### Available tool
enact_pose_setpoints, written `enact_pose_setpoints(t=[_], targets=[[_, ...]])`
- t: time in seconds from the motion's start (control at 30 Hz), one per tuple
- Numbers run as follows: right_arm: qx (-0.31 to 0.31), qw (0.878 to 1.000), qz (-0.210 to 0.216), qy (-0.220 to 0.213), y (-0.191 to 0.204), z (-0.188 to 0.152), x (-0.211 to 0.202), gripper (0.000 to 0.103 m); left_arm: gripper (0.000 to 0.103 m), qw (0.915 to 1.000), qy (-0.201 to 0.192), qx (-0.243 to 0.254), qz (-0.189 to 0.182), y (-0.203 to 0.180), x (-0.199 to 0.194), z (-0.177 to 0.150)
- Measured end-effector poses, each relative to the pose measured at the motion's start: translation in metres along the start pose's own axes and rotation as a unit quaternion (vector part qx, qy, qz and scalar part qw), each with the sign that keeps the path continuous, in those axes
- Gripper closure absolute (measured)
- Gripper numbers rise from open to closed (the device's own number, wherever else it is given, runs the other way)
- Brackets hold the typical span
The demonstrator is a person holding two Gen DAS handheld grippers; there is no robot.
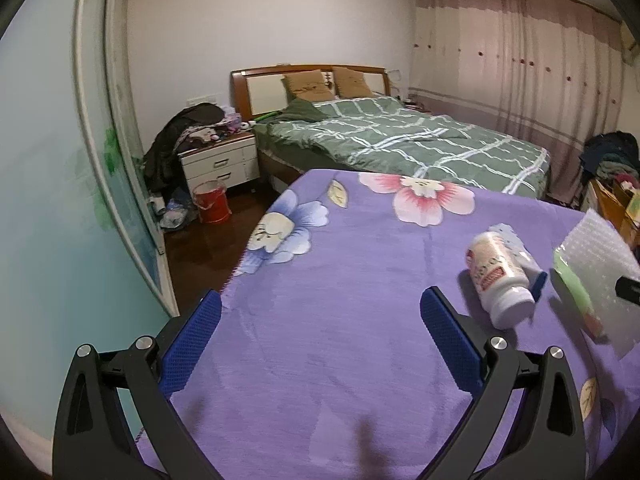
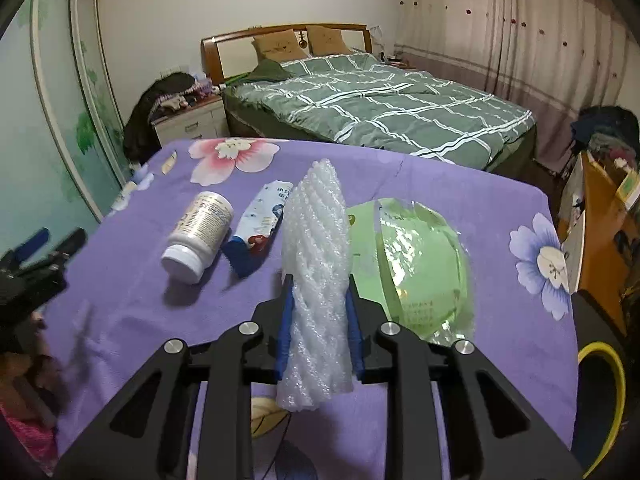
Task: Collect trash
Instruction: 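Grasp the white foam net with the right tool and lift it, then drop the foam net into the bin with the right tool while the left tool grasps the white pill bottle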
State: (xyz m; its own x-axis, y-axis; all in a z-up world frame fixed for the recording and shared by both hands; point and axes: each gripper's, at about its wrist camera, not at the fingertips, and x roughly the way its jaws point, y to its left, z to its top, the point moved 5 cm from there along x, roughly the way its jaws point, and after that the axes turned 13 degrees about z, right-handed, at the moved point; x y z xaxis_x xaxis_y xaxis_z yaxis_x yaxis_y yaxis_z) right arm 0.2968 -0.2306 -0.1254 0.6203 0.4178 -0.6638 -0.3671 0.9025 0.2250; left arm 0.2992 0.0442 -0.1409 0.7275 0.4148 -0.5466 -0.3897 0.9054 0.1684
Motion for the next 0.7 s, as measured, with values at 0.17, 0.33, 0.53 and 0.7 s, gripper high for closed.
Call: enact_pose_setpoints(t=[0.17, 0.33, 0.53, 0.7], targets=[[0.025, 0.999, 0.020, -0.026, -0.010, -0.005, -0.034, 0.080, 0.005, 0.9995, -0.010, 0.026, -0.015, -0.015, -0.006, 0.000], [0.053, 0.997, 0.007, -0.061, -0.037, -0.017, -0.078, 0.080, 0.005, 0.9982, -0.016, 0.048, -0.031, -0.031, -0.015, 0.001], [0.110, 0.987, -0.083, -0.086, -0.110, -0.046, -0.125, 0.080, 0.005, 0.9957, 0.008, 0.053, -0.076, -0.049, -0.024, 0.004], [0.172, 0.965, -0.179, -0.085, -0.184, -0.080, -0.150, 0.078, 0.005, 0.9898, 0.036, 0.068, -0.120, -0.078, -0.026, 0.009]])
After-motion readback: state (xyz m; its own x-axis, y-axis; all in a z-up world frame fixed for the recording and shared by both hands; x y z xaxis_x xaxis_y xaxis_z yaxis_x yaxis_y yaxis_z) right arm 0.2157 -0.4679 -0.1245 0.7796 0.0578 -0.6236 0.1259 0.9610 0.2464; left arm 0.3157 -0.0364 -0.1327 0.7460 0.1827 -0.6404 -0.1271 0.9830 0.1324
